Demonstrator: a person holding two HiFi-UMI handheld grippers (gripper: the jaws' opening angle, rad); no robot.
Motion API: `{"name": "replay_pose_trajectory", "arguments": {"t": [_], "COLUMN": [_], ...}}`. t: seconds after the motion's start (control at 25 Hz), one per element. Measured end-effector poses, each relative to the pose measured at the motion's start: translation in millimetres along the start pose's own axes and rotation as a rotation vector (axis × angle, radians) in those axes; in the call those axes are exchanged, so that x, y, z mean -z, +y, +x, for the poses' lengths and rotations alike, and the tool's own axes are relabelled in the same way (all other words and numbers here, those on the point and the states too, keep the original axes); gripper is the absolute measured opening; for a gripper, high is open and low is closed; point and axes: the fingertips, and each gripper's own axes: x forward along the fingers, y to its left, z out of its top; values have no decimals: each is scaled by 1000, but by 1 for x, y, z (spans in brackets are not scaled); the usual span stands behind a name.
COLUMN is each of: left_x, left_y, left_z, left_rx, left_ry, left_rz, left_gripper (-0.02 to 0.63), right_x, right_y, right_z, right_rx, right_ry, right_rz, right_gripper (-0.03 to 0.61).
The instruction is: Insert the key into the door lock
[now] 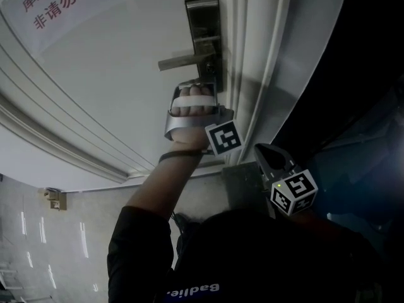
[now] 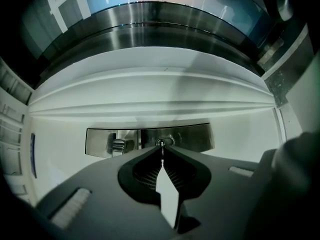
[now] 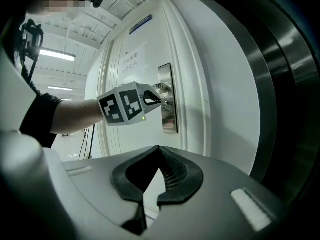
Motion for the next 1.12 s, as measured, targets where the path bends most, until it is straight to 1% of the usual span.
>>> {"name": "replay_pose_trajectory", "arguments": {"t": [0.16, 0.36, 0.56, 0.76, 0.96, 1.12], "left_x": [0, -1, -7, -12, -12, -13], "left_y": [-2, -2, -4, -8, -7, -6], "left_z": [2, 4, 4, 9, 15, 19], "left_rx": [5, 4, 24, 39, 43, 54], "left_ry": [-2, -3, 2, 14, 12, 10], "left_rz": [2, 72, 78, 105, 101, 74], "left_gripper": [31, 32, 35, 40, 41, 40], "right_x": [4, 2, -1, 0, 2, 3], "right_y": [1, 5, 7, 5, 1, 1], "right_z": [1, 4, 5, 6, 5, 3], "right_rx": [-9, -13, -18, -13, -9, -9], "right_ry": [30, 38, 40, 38, 36, 42], "right_rz": [-8, -18, -28, -10, -10, -1], "right_gripper": [5, 5, 5, 5, 5, 5]}}
